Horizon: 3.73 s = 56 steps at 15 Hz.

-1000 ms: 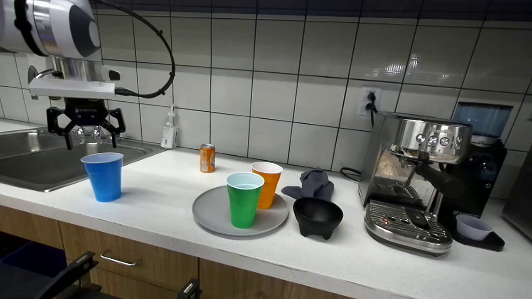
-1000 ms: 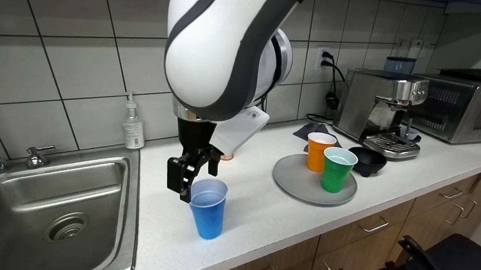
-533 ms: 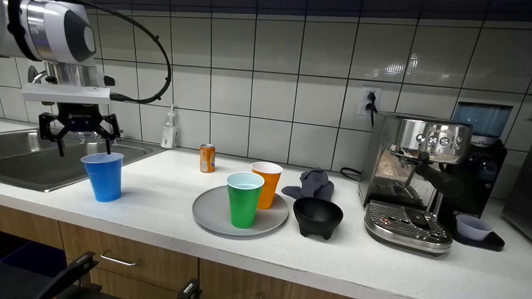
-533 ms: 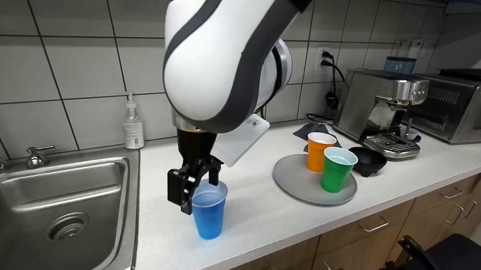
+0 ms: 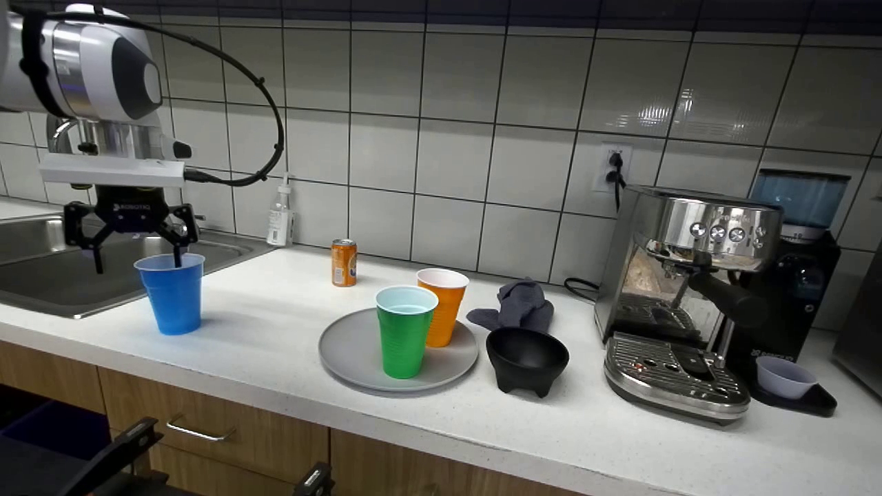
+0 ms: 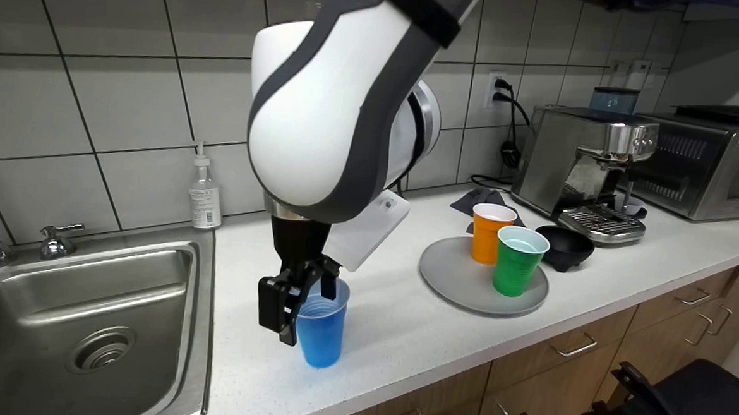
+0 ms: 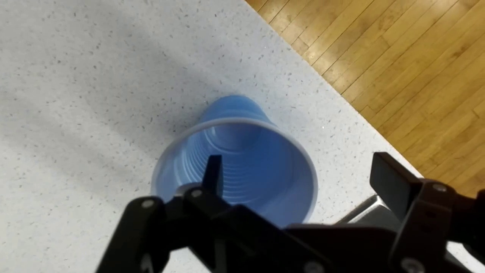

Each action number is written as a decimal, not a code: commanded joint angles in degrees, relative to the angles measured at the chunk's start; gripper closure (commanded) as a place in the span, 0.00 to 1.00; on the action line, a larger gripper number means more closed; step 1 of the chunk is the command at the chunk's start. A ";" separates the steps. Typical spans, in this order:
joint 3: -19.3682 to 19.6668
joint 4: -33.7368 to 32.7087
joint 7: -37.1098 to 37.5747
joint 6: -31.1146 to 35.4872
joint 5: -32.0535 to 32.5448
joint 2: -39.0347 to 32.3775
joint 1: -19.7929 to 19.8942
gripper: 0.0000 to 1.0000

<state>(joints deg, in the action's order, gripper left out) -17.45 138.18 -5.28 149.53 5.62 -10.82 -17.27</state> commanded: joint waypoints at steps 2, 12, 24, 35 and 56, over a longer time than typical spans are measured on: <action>-0.32 -3.03 -1.80 -1.77 -0.63 -2.16 0.21 0.00; -0.25 -4.35 -2.44 -1.77 -0.56 -3.28 0.43 0.66; -0.41 -2.57 -3.07 -0.93 -1.96 -0.65 1.58 0.99; 1.18 -0.93 -3.59 0.37 -4.39 4.14 3.71 0.99; 10.54 0.46 8.58 -0.88 6.26 8.74 6.49 0.99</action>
<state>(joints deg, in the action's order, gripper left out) -7.30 137.34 -0.48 149.74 9.20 -4.41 -11.76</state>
